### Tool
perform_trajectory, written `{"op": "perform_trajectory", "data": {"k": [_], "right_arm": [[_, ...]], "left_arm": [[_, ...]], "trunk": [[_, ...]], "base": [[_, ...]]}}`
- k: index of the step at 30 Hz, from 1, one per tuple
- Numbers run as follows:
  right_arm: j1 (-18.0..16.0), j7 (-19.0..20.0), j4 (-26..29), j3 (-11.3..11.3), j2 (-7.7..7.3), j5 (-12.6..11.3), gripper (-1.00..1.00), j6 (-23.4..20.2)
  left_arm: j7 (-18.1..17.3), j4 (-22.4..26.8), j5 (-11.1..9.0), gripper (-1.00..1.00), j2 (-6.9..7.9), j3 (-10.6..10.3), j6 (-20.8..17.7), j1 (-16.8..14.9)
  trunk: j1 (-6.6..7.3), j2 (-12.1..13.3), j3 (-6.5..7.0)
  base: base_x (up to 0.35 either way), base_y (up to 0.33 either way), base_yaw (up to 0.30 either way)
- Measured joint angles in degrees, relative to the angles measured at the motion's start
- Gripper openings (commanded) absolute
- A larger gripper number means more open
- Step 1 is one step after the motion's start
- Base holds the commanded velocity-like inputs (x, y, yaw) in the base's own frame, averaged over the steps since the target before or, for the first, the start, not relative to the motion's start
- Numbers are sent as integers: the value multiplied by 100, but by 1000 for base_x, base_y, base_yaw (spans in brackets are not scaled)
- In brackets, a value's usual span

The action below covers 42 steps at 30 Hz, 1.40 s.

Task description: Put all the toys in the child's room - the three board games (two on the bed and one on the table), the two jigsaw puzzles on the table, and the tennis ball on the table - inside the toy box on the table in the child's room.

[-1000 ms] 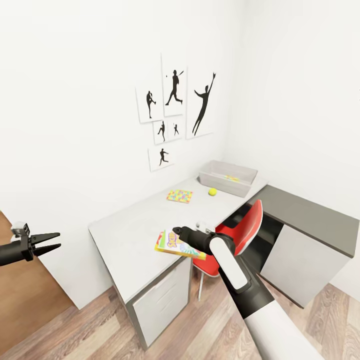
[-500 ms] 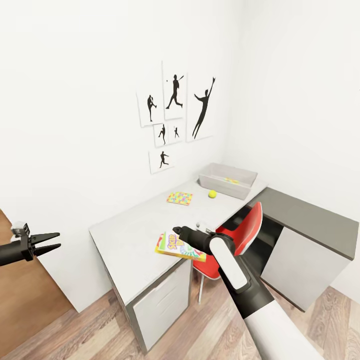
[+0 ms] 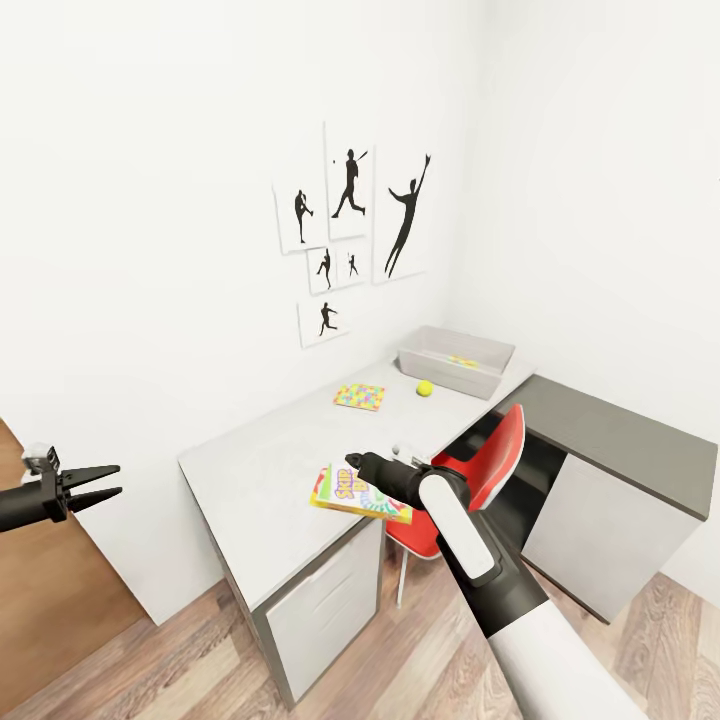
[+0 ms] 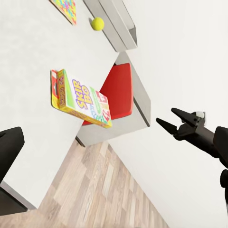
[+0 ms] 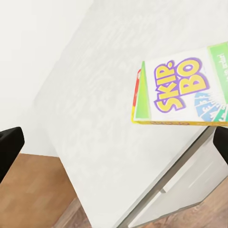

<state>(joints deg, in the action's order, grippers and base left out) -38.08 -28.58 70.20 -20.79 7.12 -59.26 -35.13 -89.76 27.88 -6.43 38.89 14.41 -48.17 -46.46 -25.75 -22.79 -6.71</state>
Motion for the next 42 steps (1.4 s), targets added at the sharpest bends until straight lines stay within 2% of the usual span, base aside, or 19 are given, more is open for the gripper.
{"op": "perform_trajectory", "data": {"k": [10,19,42], "right_arm": [[0,0,-3,0,0,-4,100,6],[1,0,-3,-11,5,-10,100,5],[0,0,-118,-397,8,-2,100,316]], "left_arm": [[0,0,-4,100,-3,0,0,1],[0,-1,-3,100,-7,0,0,-3],[0,-2,-11,100,-6,2,0,-2]], "trunk": [[0,0,6],[0,0,58],[-1,0,249]], "base": [[-17,0,-18],[-22,0,-164],[-72,15,-117]]}}
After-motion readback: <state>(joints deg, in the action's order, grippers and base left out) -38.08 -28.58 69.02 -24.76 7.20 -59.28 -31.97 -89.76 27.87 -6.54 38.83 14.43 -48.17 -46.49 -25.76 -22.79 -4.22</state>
